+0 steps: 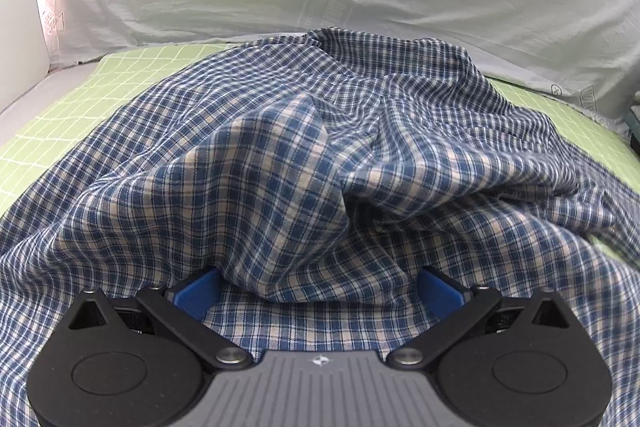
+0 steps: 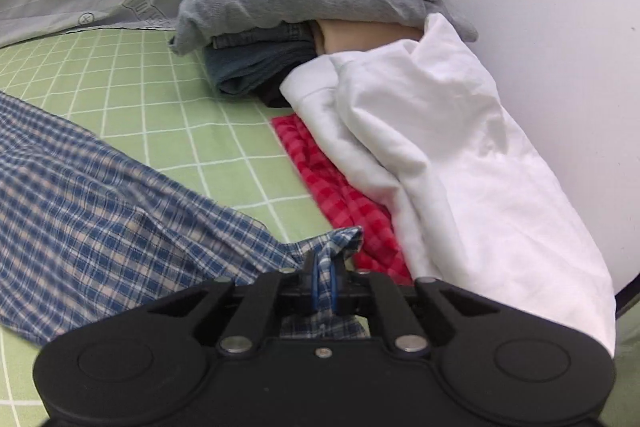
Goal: Fold clothes
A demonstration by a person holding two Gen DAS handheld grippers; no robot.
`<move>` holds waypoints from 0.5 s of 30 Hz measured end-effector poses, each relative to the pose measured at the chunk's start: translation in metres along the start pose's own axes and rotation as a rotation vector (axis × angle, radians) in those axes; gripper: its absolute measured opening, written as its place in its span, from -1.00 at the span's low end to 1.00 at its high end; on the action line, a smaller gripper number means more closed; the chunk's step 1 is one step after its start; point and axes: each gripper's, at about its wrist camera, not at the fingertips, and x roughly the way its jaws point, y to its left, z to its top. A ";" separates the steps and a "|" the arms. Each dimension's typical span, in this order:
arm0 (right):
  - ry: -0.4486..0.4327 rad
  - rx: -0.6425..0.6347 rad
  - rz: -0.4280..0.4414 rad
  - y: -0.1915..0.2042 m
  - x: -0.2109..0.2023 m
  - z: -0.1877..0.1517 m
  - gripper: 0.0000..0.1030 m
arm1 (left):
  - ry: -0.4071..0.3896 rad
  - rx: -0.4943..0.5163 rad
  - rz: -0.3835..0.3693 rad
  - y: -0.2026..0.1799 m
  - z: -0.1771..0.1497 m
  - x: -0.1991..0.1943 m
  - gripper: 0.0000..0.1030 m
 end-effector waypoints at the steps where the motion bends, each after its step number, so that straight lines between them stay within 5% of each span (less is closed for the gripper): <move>1: 0.003 -0.002 -0.005 0.000 0.002 0.001 -0.88 | -0.003 -0.034 -0.007 0.005 0.005 -0.003 0.95; 7: 0.012 -0.063 -0.073 0.014 -0.002 0.013 -0.77 | -0.110 -0.106 -0.046 0.037 0.034 -0.043 0.96; 8: -0.001 -0.055 -0.081 0.017 -0.009 0.017 -0.64 | -0.133 -0.112 -0.052 0.043 0.039 -0.050 0.96; 10: -0.055 -0.030 -0.096 0.021 -0.033 0.026 0.25 | -0.177 -0.123 -0.064 0.053 0.049 -0.065 0.97; 15: -0.215 -0.069 -0.045 0.055 -0.104 0.040 0.87 | -0.273 -0.162 -0.099 0.082 0.070 -0.099 0.98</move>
